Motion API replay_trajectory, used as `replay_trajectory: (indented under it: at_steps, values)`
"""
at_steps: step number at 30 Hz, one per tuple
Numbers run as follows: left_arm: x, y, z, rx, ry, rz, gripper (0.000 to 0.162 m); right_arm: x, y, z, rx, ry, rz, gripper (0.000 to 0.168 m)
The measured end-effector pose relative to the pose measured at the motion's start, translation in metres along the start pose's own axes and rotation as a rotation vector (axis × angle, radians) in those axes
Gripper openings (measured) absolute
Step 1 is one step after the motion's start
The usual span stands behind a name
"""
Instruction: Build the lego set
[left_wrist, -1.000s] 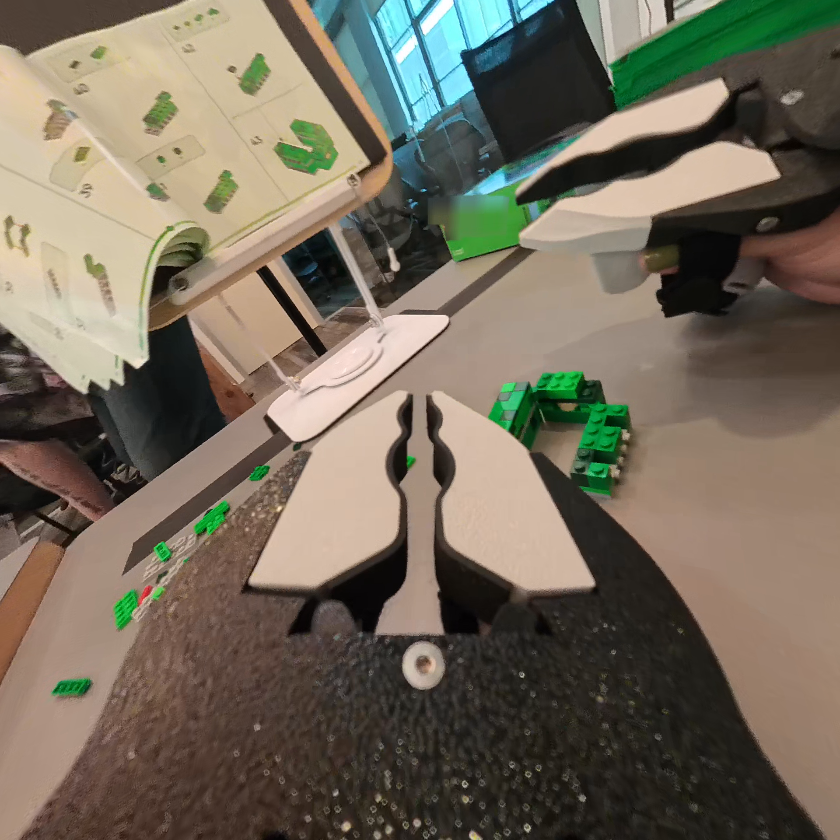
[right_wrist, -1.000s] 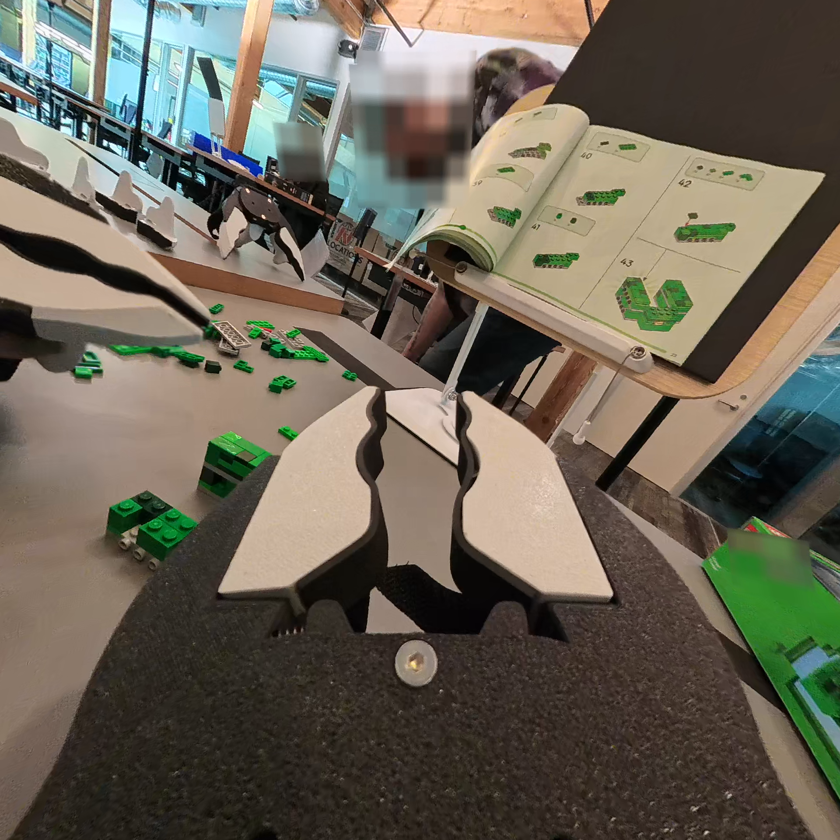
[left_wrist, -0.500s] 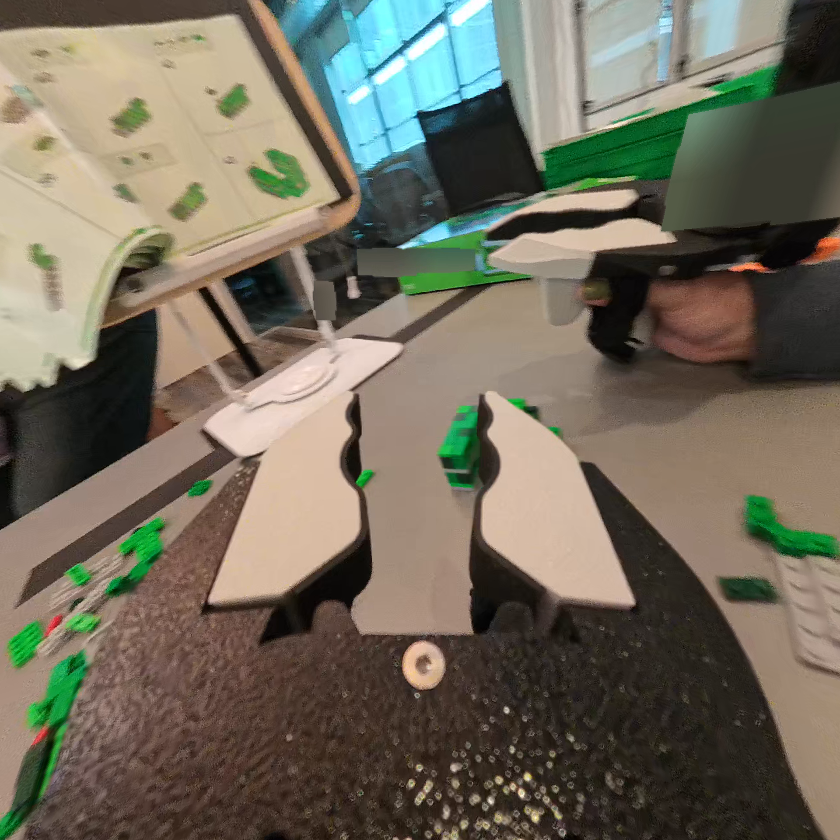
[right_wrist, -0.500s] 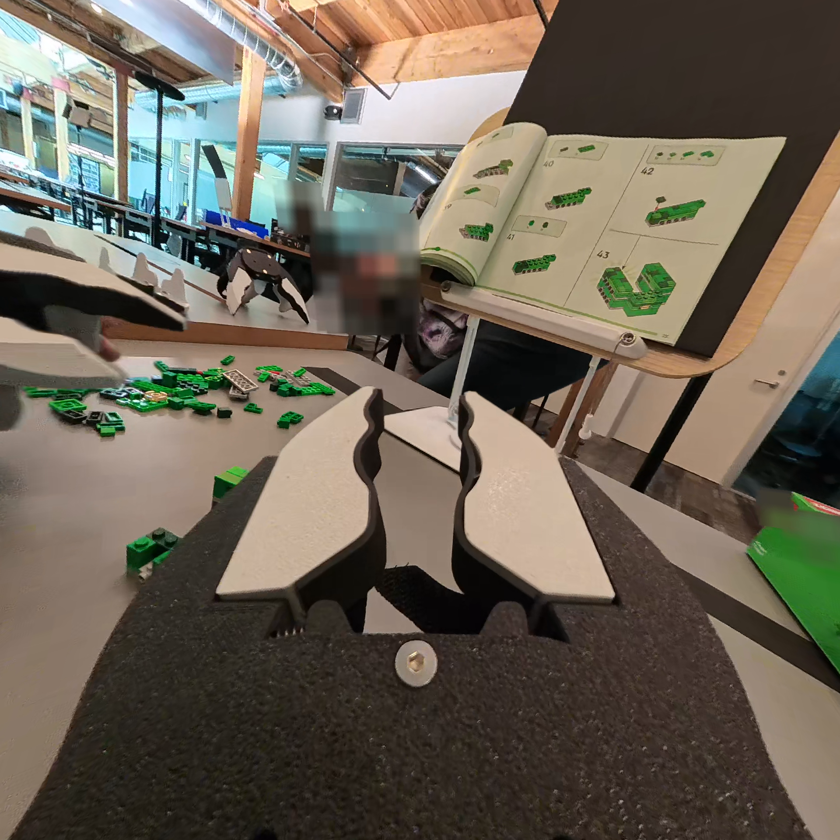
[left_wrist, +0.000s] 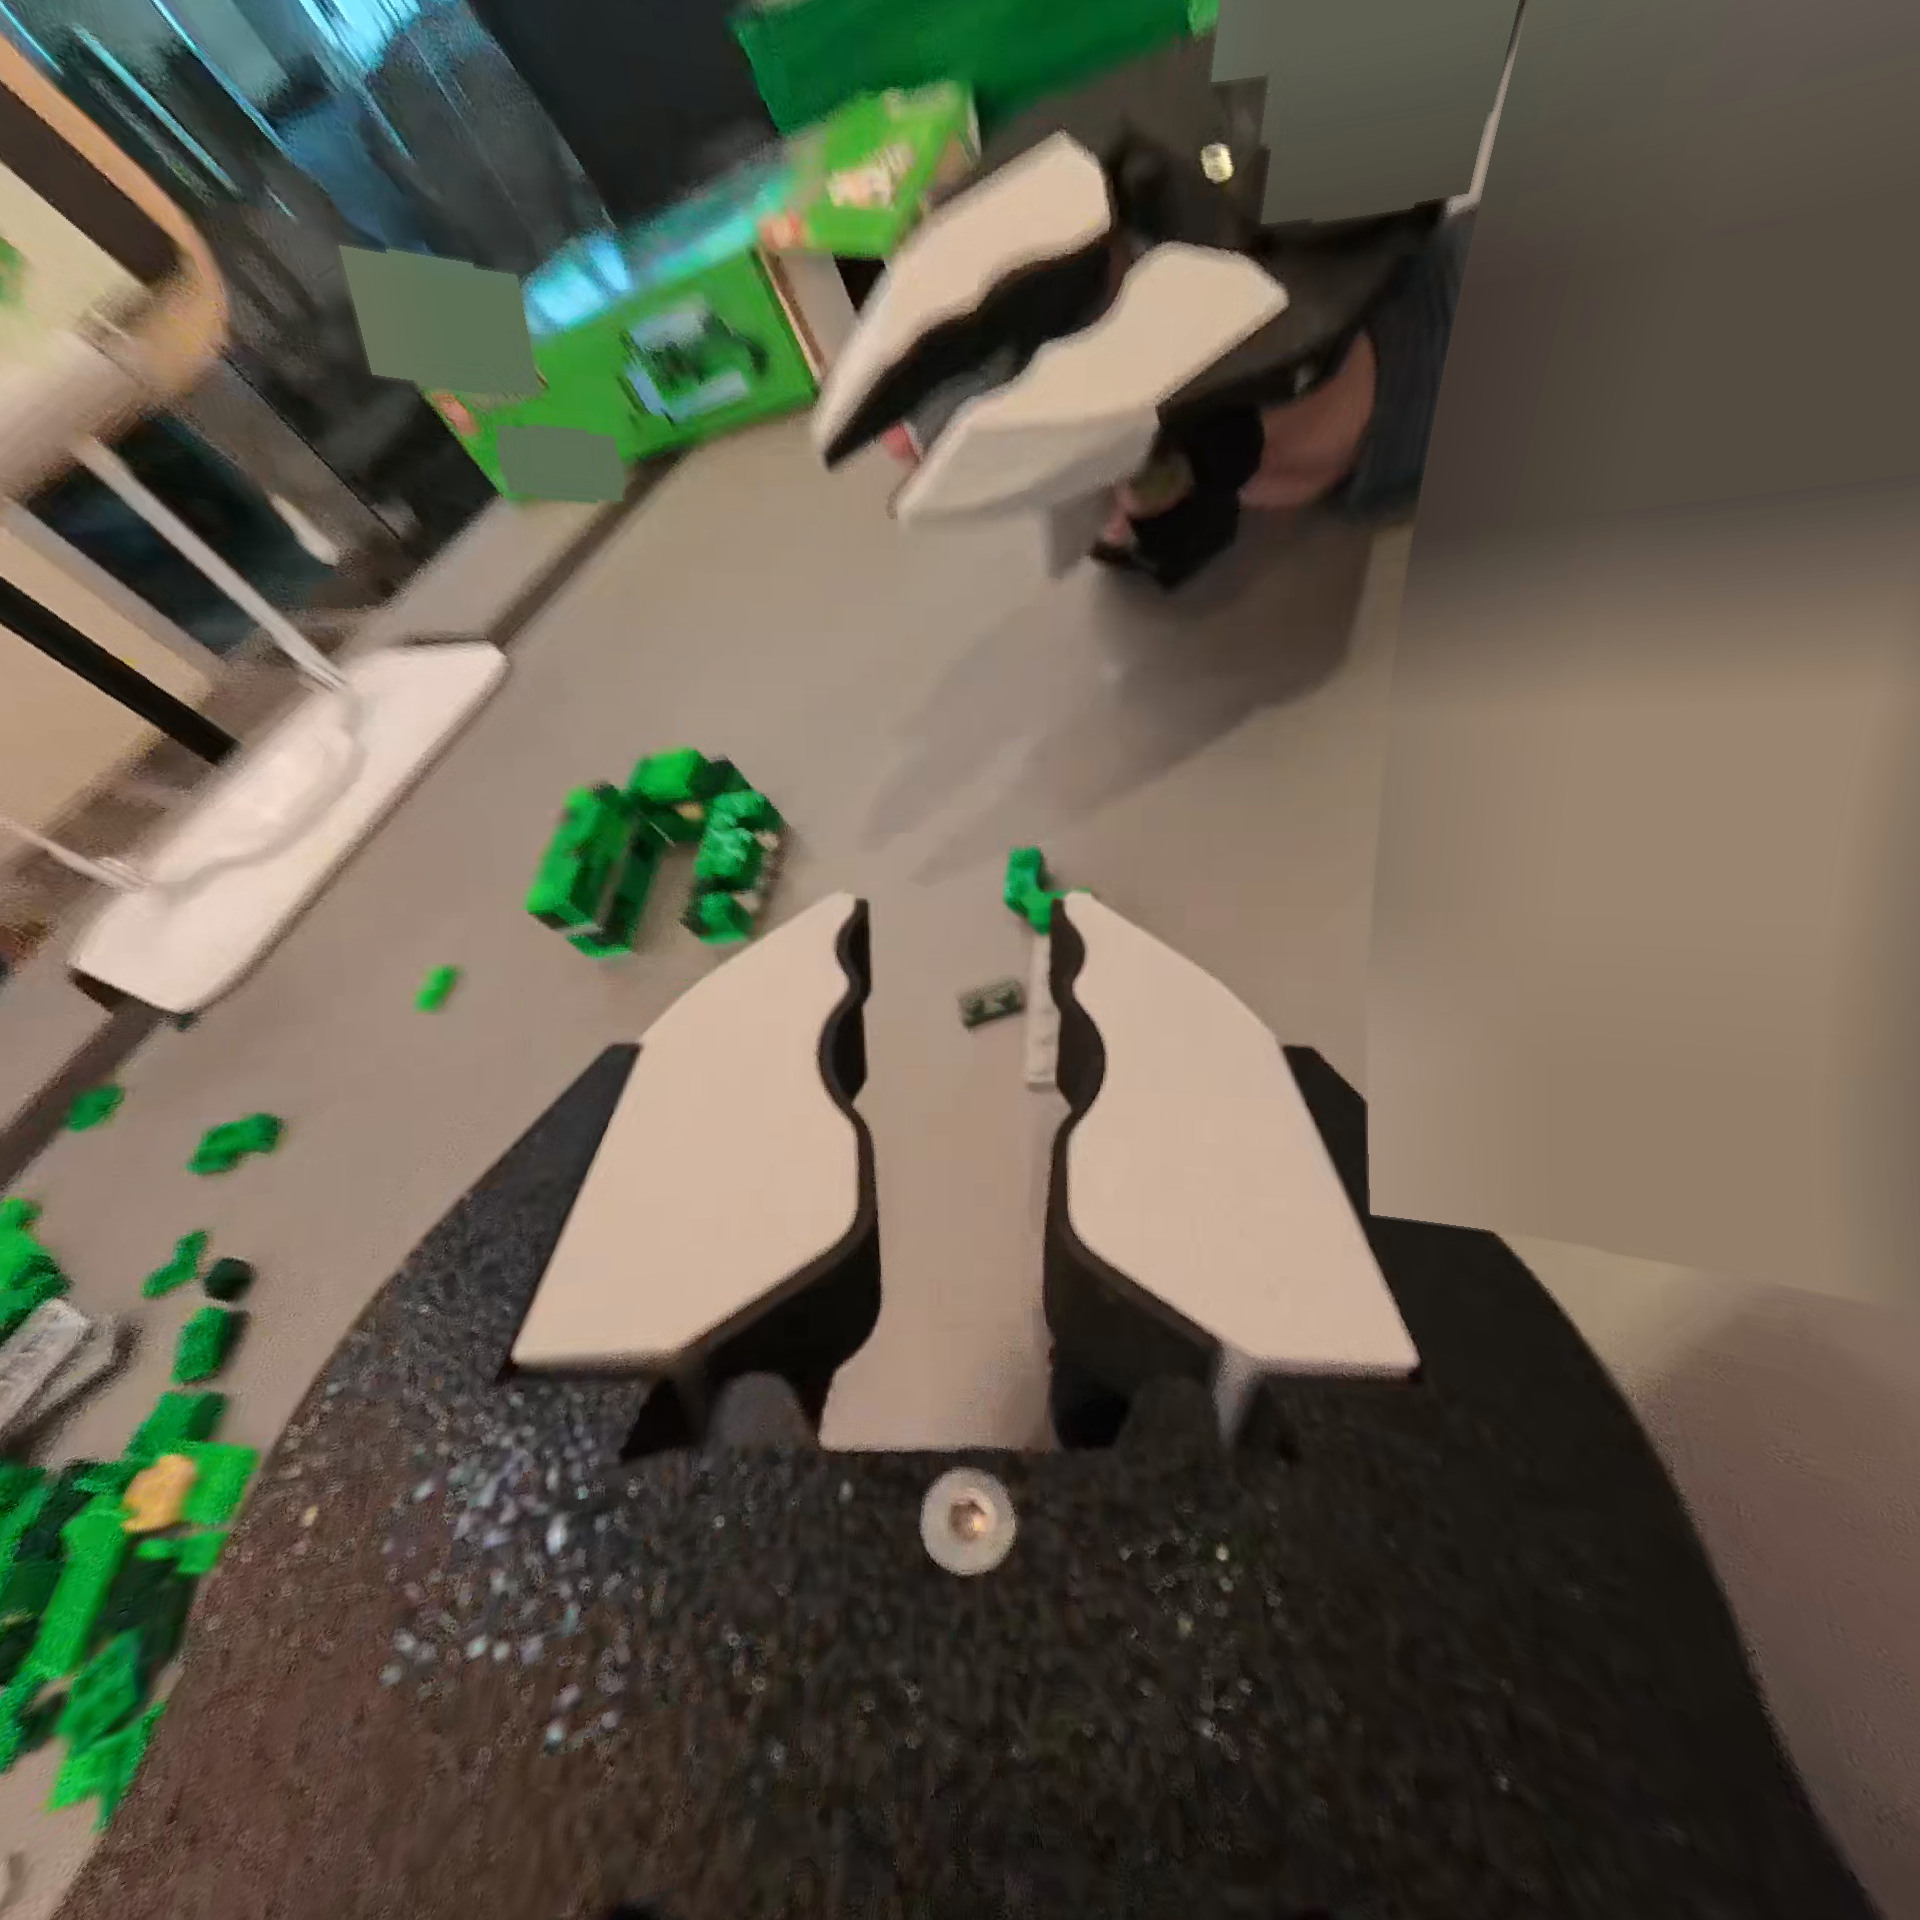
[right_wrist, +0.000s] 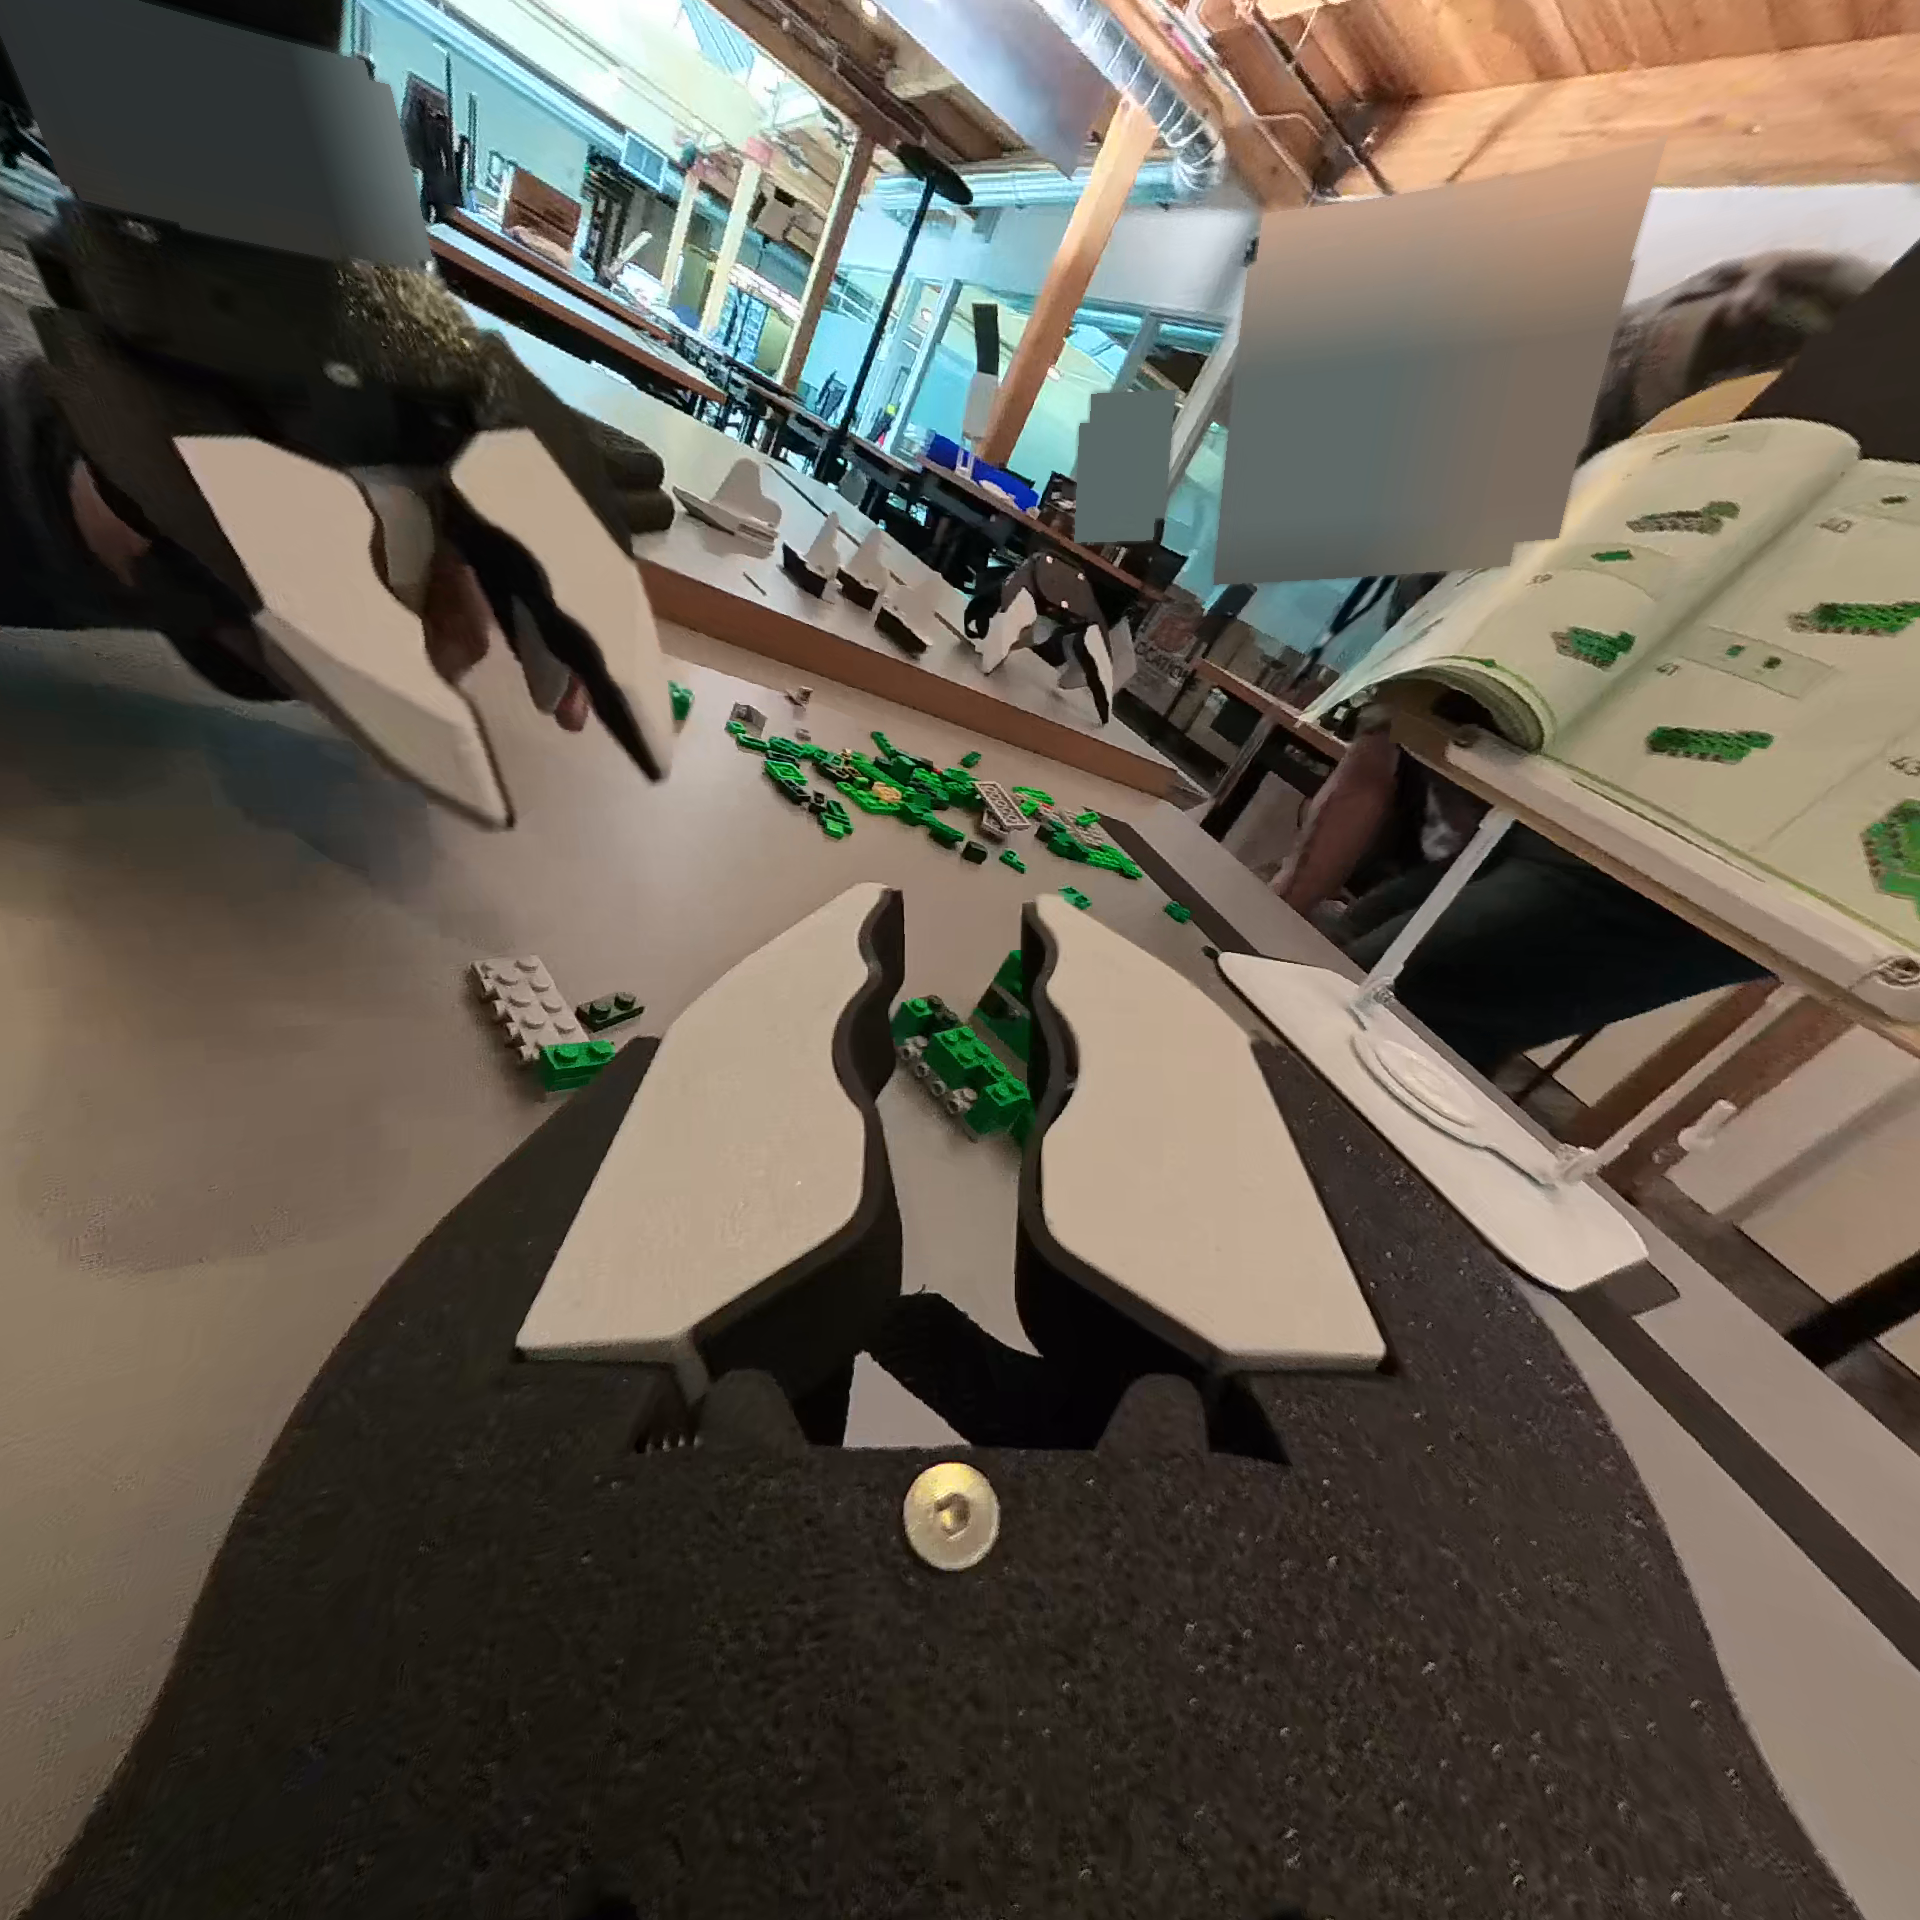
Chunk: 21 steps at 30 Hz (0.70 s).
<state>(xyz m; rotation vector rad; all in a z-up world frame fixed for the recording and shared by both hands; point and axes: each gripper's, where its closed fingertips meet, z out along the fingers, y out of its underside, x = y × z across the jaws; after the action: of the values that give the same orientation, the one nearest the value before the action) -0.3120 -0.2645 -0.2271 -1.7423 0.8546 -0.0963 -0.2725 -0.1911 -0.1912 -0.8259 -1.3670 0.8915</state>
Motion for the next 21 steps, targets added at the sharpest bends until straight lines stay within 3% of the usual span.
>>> replay_trajectory:
  at_steps: [9,21]
  values:
    - [0.014,0.03,0.017,-0.259,0.12,-0.121,0.041,-0.002,0.002,0.004,-0.004,-0.016,-0.011,0.021]
    - [0.022,0.042,0.021,-0.35,0.16,-0.177,0.04,-0.002,0.002,0.004,-0.006,-0.014,-0.011,0.021]
